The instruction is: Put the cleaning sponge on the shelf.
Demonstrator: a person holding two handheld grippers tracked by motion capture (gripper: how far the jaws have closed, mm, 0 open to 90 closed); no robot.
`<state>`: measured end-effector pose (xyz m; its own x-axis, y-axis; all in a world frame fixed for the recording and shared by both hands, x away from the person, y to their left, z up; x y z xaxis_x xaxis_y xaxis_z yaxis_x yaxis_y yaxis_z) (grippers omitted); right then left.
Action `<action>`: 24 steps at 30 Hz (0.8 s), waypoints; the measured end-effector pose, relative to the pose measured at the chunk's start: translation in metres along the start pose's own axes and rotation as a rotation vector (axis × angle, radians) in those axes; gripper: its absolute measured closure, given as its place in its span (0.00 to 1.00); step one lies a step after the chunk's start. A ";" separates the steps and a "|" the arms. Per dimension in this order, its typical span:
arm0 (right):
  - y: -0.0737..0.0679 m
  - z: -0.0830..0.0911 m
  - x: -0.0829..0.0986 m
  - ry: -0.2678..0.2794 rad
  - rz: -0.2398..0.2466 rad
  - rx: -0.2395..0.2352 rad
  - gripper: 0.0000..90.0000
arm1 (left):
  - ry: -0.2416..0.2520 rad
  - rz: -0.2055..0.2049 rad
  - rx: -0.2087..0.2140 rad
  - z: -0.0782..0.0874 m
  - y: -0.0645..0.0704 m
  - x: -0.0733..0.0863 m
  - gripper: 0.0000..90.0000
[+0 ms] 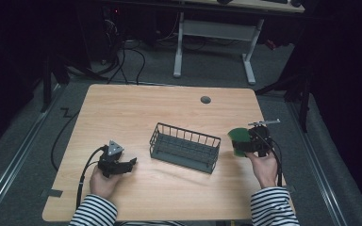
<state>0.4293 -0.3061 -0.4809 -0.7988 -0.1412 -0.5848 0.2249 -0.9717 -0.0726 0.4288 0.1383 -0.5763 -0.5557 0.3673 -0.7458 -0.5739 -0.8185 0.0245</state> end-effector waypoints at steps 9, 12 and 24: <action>-0.015 0.023 -0.014 0.042 0.070 0.013 0.33 | 0.001 0.002 0.001 0.000 0.000 0.000 0.33; -0.020 0.030 -0.020 0.063 0.089 0.005 0.33 | 0.002 0.004 0.003 0.000 0.000 0.000 0.33; -0.053 0.044 -0.036 0.107 0.186 -0.036 0.32 | 0.000 0.002 0.001 0.000 0.000 0.000 0.33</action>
Point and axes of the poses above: each handheld gripper's, and its own axes: z roughly backward along the jaws, x roughly out of its underside, y roughly to its right, the point moved 6 cm from there along -z, roughly forward along the jaws
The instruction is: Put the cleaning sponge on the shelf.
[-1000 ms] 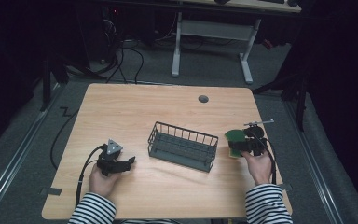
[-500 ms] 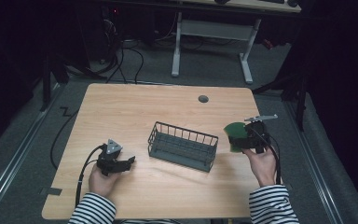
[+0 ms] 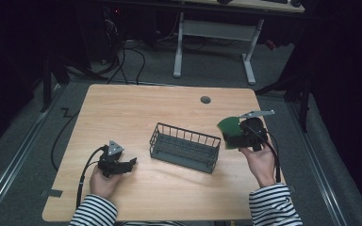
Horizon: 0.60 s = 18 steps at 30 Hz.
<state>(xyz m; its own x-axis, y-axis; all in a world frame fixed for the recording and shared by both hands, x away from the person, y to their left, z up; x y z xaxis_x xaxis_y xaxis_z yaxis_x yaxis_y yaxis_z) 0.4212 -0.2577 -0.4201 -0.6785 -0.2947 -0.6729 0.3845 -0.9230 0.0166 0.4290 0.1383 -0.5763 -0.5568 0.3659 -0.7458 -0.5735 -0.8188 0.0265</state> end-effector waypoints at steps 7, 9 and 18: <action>-0.022 -0.006 -0.010 0.011 0.049 -0.041 0.32 | 0.001 -0.001 -0.001 0.000 0.000 0.000 0.33; -0.029 -0.008 -0.013 0.009 0.061 -0.050 0.32 | 0.001 -0.001 -0.002 0.000 0.000 0.000 0.33; -0.053 -0.030 -0.019 -0.011 0.112 -0.072 0.32 | 0.000 -0.001 -0.002 0.000 0.000 0.000 0.32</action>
Point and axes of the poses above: each handheld gripper's, and its own axes: z roughly backward along the jaws, x roughly out of its underside, y roughly to its right, the point moved 6 cm from there along -z, roughly forward along the jaws
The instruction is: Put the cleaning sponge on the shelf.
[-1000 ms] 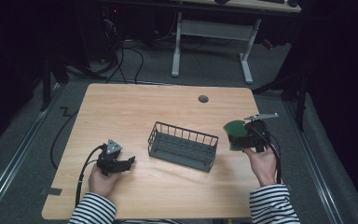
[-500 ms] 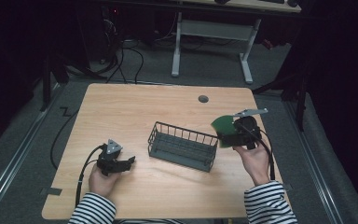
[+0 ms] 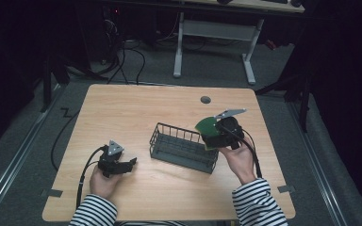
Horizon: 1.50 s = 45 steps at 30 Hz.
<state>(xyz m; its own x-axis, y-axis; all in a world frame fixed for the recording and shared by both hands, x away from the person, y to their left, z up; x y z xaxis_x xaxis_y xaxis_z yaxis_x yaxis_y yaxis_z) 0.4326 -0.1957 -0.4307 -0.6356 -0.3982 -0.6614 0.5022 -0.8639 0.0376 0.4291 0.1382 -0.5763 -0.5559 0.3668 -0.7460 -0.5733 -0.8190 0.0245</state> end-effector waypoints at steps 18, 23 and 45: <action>-0.023 -0.028 0.002 -0.043 0.082 0.043 0.32 | -0.006 -0.009 -0.004 0.000 0.000 0.000 0.32; -0.024 -0.032 0.003 -0.048 0.079 0.037 0.32 | -0.006 -0.009 -0.004 0.000 0.000 0.000 0.32; -0.029 -0.040 0.016 -0.081 0.120 0.089 0.33 | -0.002 -0.001 0.000 0.000 0.000 0.000 0.32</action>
Point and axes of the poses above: each handheld gripper's, and its own axes: z roughly backward along the jaws, x roughly out of its underside, y roughly to its right, the point moved 6 cm from there along -z, roughly forward along the jaws
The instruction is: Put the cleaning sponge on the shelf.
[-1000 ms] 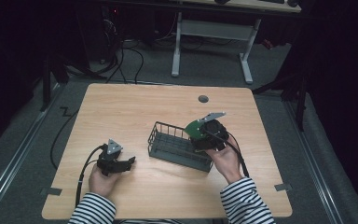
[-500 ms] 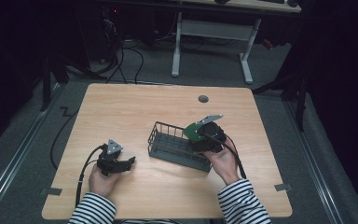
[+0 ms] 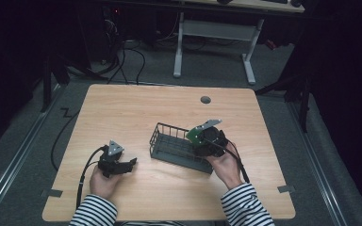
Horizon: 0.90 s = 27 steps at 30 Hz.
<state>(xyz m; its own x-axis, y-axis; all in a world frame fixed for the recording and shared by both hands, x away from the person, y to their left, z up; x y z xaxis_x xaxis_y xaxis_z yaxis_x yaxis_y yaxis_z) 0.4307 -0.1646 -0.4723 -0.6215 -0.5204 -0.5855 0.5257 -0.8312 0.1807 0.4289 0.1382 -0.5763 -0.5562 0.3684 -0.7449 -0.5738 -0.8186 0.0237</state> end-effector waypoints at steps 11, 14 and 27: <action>0.000 -0.002 0.008 0.000 -0.044 -0.035 0.33 | 0.000 0.000 0.000 0.000 0.000 0.000 0.32; -0.001 -0.005 0.009 -0.016 -0.052 -0.048 0.33 | 0.000 -0.004 -0.003 0.000 0.000 0.000 0.32; 0.000 -0.007 0.014 0.000 -0.097 -0.058 0.27 | 0.001 0.002 0.003 0.000 0.000 0.000 0.32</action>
<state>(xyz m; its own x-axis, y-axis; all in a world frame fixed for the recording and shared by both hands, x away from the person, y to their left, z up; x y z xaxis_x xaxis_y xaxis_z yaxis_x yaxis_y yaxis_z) 0.4256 -0.1705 -0.4860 -0.6711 -0.4384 -0.5979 0.4960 -0.8649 0.0774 0.4288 0.1382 -0.5763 -0.5567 0.3666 -0.7455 -0.5744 -0.8181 0.0266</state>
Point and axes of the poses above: each handheld gripper's, and its own axes: z roughly backward along the jaws, x roughly out of its underside, y roughly to its right, the point moved 6 cm from there along -z, roughly forward along the jaws
